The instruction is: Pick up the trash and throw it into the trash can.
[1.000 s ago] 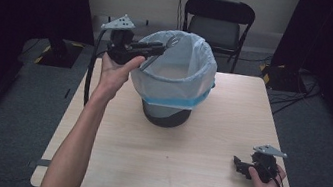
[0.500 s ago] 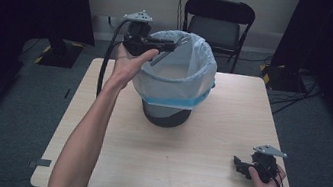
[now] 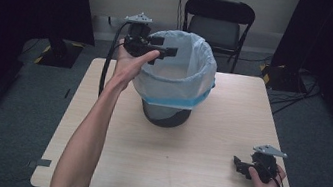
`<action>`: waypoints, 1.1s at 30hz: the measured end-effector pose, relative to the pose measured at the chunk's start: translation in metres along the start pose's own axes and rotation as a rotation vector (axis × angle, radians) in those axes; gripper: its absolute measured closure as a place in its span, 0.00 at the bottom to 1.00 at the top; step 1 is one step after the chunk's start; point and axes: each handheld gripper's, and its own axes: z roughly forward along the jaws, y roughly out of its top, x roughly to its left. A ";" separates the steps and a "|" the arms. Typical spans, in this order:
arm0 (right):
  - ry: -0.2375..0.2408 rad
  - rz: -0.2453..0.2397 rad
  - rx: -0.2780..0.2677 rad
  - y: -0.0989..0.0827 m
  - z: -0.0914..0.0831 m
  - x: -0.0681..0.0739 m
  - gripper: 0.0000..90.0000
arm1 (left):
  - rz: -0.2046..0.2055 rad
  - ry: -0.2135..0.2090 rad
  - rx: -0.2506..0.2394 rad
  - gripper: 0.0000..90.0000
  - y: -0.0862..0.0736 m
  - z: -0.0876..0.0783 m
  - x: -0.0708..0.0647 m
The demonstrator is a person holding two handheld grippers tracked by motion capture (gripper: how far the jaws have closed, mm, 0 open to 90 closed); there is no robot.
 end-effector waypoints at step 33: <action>0.000 0.000 0.000 0.000 0.000 0.000 0.14 | 0.047 -0.006 -0.041 0.19 -0.022 -0.049 -0.027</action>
